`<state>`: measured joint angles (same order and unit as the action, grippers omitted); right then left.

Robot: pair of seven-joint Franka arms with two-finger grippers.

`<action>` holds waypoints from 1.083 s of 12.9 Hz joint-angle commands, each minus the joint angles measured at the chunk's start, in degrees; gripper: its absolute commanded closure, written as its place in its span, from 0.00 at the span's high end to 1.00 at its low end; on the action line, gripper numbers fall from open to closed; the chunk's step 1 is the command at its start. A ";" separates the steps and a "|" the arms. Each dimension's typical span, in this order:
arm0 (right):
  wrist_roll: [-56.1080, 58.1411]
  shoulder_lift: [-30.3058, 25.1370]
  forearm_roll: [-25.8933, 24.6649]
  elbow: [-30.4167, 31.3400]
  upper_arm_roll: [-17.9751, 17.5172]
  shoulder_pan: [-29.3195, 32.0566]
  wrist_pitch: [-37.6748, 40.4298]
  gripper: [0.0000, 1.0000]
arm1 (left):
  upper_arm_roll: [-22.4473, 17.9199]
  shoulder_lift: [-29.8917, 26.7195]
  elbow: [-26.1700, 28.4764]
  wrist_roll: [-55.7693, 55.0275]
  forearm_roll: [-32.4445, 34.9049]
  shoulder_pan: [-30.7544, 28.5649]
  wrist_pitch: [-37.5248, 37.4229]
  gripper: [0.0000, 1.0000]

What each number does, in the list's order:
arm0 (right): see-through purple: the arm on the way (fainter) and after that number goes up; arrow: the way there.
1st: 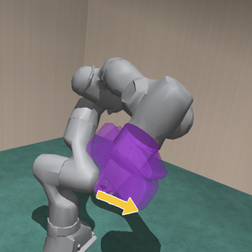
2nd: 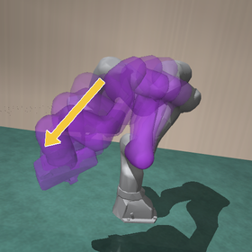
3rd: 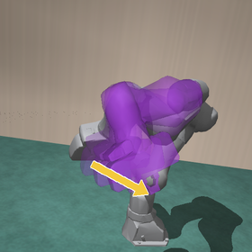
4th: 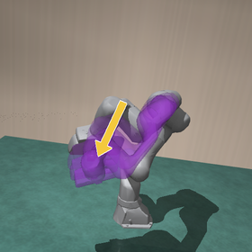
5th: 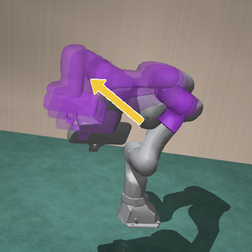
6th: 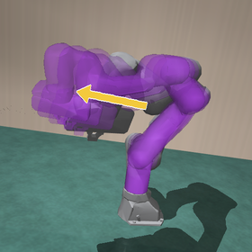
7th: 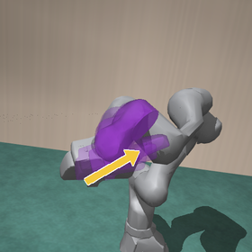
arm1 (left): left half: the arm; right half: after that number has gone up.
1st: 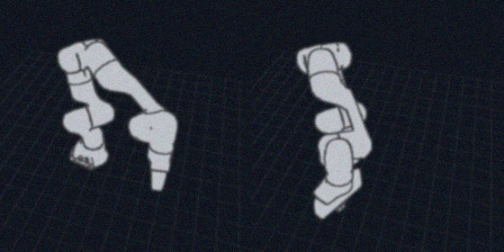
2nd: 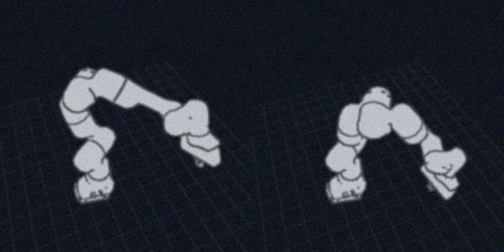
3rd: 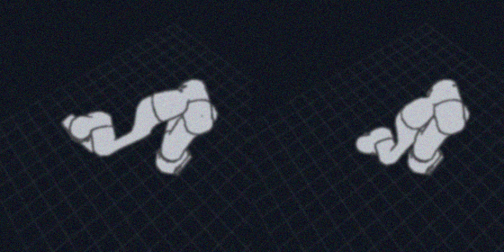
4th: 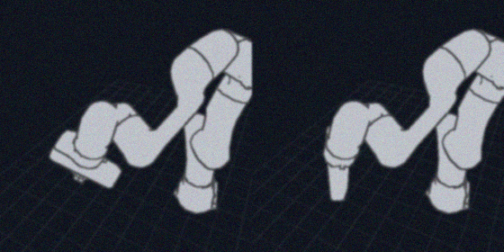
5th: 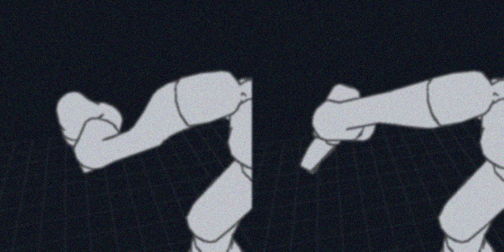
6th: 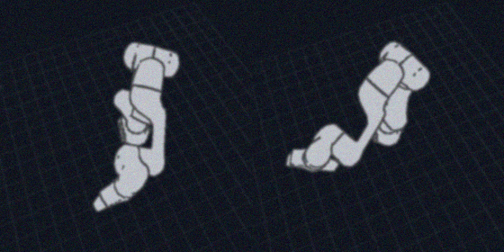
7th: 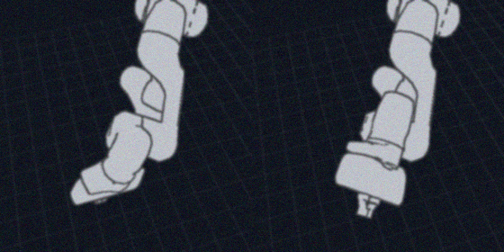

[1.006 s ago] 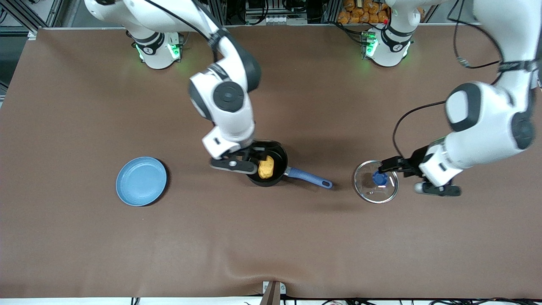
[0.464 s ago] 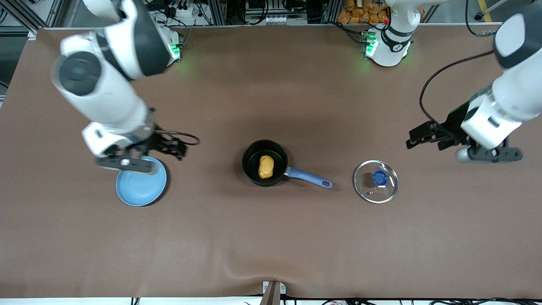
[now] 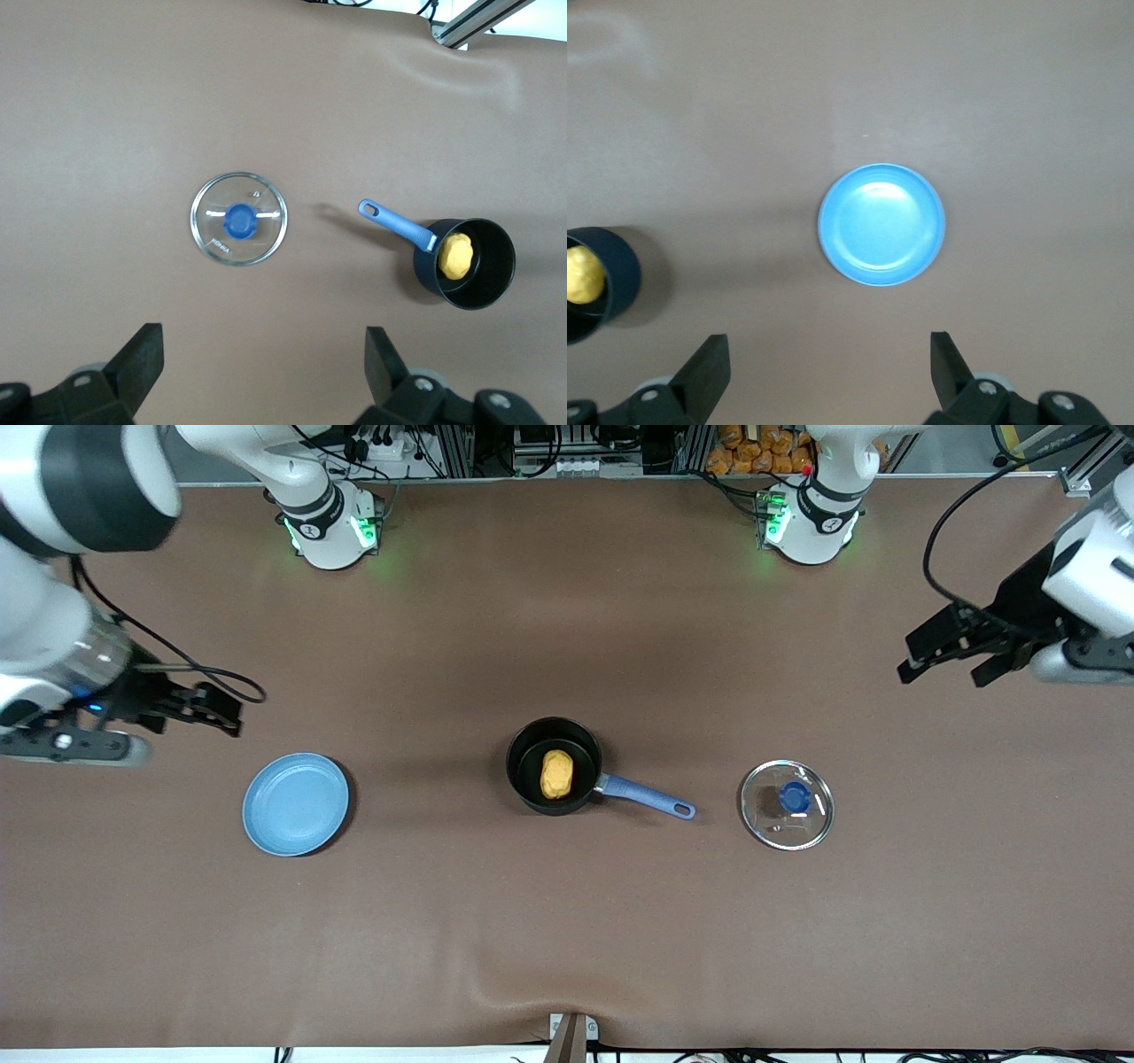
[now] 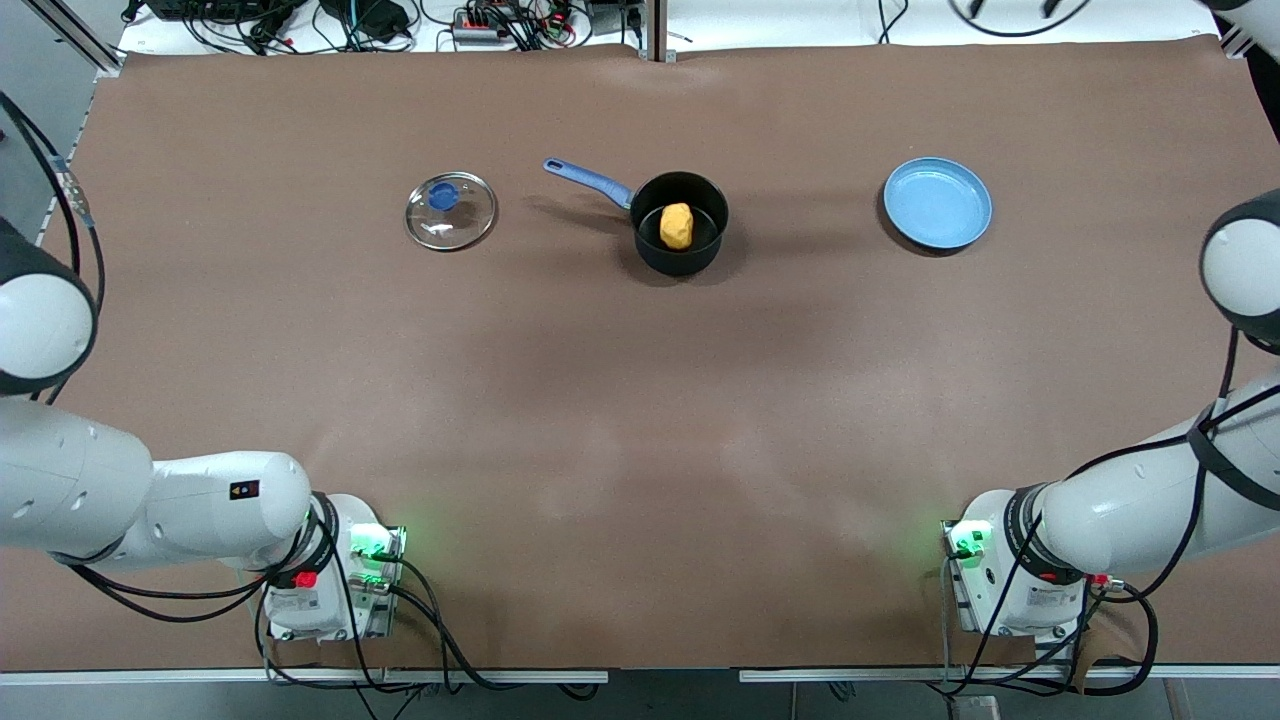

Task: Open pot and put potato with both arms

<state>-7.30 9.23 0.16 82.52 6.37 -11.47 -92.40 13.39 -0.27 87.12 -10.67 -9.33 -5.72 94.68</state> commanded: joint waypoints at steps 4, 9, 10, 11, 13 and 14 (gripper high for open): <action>13.15 -5.45 0.19 2.55 -1.18 10.57 2.57 1.00 | -22.24 -3.33 0.60 1.09 10.96 23.70 -6.44 1.00; 14.42 -6.51 0.19 2.64 -1.18 12.61 2.66 1.00 | -16.56 -3.86 0.86 4.33 7.14 15.14 -9.07 1.00; 14.42 -6.77 0.19 2.56 -1.18 12.61 2.66 1.00 | -16.82 -4.21 0.86 5.91 7.13 15.12 -9.51 1.00; 14.42 -6.86 0.19 2.55 -1.18 12.61 2.66 1.00 | -16.99 -4.12 0.77 6.27 7.05 14.86 -9.52 1.00; 14.42 -6.86 0.10 2.47 -1.18 12.61 2.40 1.00 | -17.08 -3.86 0.42 5.84 8.01 14.86 -9.34 1.00; 14.42 -6.77 0.10 2.29 -1.18 12.61 2.31 1.00 | -17.17 -3.86 -0.01 5.75 8.27 14.68 -9.34 1.00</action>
<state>6.42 4.22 0.16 83.45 6.30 -0.13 -89.71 -4.40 -3.07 87.15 -5.28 -1.44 9.59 86.01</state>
